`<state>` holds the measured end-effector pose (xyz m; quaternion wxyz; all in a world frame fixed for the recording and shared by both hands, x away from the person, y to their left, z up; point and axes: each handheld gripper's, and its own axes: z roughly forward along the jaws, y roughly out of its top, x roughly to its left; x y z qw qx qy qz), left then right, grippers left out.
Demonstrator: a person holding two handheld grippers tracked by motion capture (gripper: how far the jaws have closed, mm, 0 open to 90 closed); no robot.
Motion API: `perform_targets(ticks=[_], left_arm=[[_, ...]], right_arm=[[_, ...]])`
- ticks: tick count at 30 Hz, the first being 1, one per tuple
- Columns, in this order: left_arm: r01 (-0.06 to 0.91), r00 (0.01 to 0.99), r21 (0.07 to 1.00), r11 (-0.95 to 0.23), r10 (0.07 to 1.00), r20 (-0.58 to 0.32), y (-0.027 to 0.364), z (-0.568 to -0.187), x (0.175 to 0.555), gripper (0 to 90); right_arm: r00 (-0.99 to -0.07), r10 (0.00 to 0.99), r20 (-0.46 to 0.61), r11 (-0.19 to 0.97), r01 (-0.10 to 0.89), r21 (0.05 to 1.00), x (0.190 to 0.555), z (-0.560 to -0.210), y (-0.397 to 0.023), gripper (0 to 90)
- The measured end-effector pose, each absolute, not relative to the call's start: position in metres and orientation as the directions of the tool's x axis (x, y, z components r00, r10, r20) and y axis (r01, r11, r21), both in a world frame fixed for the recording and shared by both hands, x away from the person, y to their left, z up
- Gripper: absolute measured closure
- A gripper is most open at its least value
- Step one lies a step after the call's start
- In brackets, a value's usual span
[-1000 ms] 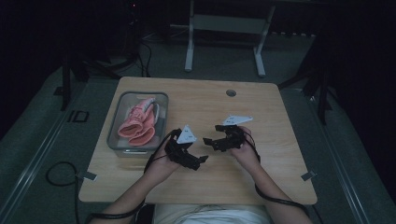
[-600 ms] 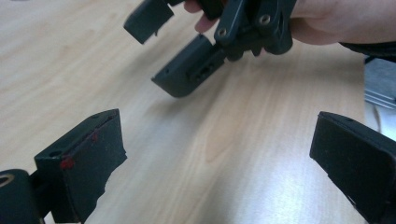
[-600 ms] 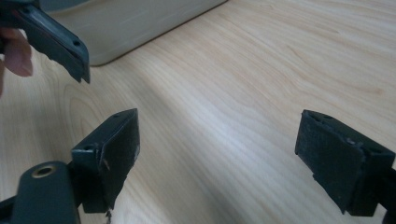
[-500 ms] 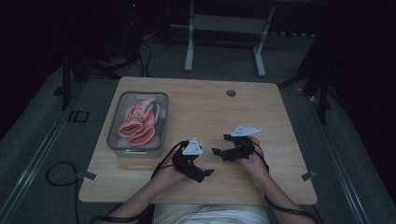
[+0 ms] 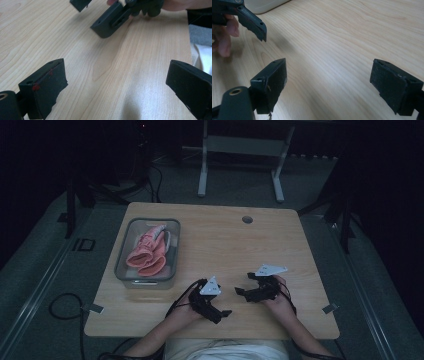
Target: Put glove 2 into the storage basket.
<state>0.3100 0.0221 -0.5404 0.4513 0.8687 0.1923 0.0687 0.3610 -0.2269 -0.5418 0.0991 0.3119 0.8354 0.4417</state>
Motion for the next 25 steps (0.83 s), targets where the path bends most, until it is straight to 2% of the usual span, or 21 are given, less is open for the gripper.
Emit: perform_targets(ticks=[12, 25], left_arm=[[0.292, 0.899, 0.814, -0.502, 0.435, -0.055, 0.029, -0.546, 0.306, 2.6], [0.289, 0.902, 0.817, -0.499, 0.429, -0.056, 0.031, -0.546, 0.304, 2.6]], right_arm=[[-0.752, 0.649, 0.113, 0.400, 0.464, 0.790, 0.343, -0.549, -0.251, 14.1], [-0.734, 0.671, 0.109, 0.384, 0.469, 0.796, 0.339, -0.550, -0.269, 14.1]])
